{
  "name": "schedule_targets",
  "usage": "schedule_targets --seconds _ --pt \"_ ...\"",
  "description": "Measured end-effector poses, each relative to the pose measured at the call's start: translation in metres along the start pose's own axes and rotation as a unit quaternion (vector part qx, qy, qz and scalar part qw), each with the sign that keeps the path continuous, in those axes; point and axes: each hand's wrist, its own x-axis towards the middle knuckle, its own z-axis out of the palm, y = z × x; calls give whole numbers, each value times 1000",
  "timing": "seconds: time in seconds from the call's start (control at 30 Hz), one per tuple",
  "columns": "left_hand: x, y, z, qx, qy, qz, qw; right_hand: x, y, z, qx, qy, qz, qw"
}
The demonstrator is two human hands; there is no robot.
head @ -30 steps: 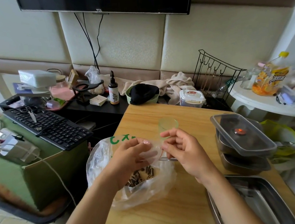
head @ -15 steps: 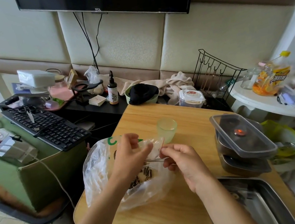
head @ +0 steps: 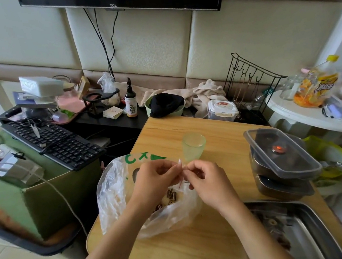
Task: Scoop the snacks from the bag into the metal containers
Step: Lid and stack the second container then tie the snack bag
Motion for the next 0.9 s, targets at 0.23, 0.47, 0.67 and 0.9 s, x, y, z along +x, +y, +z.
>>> schedule_targets --seconds 0.23,0.47,0.67,0.9 --pt "-6 2 9 120 57 28 991 -3 1 13 -120 110 -64 985" --pt "-3 7 1 -3 19 -40 999 -2 -4 7 -4 65 -68 996" --pt "-5 5 3 37 -2 -50 998 -3 -5 2 -102 55 -111 987" --pt "-4 3 6 132 30 -3 991 0 -9 2 -220 91 -133 962"
